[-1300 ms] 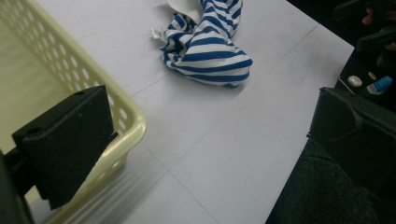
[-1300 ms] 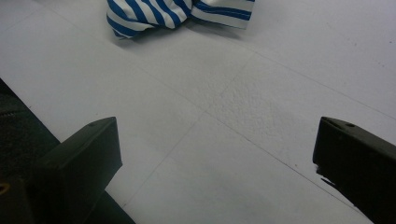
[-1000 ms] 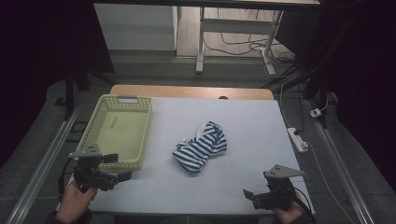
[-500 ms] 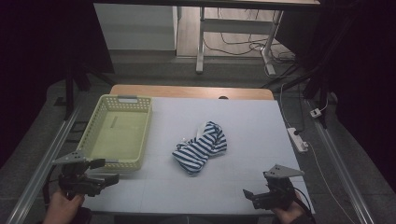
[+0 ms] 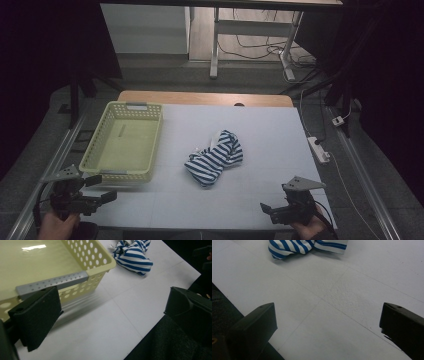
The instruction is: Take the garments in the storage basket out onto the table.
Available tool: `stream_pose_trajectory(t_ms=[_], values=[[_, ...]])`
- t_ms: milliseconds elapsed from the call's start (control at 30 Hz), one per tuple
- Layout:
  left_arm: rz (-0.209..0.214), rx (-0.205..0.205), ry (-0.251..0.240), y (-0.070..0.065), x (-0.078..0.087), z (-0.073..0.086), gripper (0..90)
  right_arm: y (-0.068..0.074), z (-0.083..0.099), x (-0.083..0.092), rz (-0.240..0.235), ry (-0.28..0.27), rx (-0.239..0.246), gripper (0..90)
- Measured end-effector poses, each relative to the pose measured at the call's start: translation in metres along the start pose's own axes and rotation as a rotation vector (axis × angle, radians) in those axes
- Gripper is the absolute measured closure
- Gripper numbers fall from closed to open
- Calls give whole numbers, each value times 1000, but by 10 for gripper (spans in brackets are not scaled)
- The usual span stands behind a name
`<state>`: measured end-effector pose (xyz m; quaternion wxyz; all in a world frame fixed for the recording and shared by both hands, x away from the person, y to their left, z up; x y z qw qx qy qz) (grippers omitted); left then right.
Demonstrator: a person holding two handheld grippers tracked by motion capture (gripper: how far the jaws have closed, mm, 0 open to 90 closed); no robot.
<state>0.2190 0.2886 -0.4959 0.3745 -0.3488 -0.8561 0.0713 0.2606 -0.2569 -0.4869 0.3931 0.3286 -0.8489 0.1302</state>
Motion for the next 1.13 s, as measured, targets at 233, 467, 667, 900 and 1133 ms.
stream_pose_trajectory(t_ms=[233, 467, 667, 900, 1133], values=[[-20, 10, -1, 4, 6, 7, 4, 0, 0, 0, 0, 2, 1, 5], [-40, 18, 3, 7, 9, 13, 3, 0, 0, 0, -2, 3, 5, 5], [-51, 17, 8, 7, 12, 17, 3, 1, 0, -1, -1, 4, 2, 5], [-74, 0, 52, 5, 13, 21, 0, 1, 0, -1, 0, 7, 2, 5], [-80, -11, 95, 4, 11, 23, 0, 1, 0, -1, 2, 10, 5, 5]])
Point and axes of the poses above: each handheld gripper's, and its own axes: x roughly backward along the jaws, z roughly out of its underside, y roughly to its left, the point moved 4 cm from there along -x, roughly forward along the jaws, and after that the axes turned 4 degrees about y, right-handed, at the moved point
